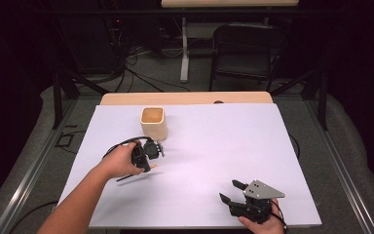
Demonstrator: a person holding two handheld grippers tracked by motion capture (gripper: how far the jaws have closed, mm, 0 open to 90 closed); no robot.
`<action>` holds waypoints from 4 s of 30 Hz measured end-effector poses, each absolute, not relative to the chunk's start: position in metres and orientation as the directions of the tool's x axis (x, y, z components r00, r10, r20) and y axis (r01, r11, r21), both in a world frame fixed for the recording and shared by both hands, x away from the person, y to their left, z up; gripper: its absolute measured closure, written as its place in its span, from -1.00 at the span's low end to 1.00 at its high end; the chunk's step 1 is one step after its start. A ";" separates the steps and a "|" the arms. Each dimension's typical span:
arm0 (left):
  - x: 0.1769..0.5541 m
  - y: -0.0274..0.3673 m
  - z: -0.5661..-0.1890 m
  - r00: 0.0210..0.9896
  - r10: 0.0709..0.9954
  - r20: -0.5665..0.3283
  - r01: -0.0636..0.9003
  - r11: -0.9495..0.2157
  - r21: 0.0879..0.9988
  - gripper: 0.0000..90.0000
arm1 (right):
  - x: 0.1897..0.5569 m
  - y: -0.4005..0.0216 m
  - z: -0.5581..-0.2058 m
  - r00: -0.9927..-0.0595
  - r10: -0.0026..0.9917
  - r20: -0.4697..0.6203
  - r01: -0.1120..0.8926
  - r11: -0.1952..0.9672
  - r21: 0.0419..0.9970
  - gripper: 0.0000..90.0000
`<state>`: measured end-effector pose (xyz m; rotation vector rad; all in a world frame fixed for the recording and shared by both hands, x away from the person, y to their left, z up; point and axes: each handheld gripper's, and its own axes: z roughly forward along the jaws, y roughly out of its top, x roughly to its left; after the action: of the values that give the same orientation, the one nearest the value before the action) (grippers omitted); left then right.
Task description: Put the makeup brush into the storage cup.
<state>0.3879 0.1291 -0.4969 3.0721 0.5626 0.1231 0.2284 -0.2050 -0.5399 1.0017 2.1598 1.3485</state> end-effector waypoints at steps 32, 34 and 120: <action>0.378 0.147 -0.471 0.923 0.382 0.052 0.366 -0.911 0.193 0.85 | 0.229 -0.204 -0.540 -0.662 0.749 0.039 0.365 0.277 0.889 -0.20; 0.378 0.147 -0.471 0.923 0.382 0.052 0.366 -0.911 0.193 0.85 | 0.229 -0.204 -0.541 -0.661 0.750 0.039 0.365 0.276 0.889 -0.20; 0.339 0.187 -0.450 0.860 0.505 -0.076 0.392 -0.558 0.731 0.85 | 0.233 -0.204 -0.541 -0.623 0.781 0.038 0.378 0.258 0.889 -0.20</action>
<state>0.3386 0.1874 -0.4504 2.2309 0.6463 0.1807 0.2327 -0.2039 -0.5408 1.0531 2.1240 1.3242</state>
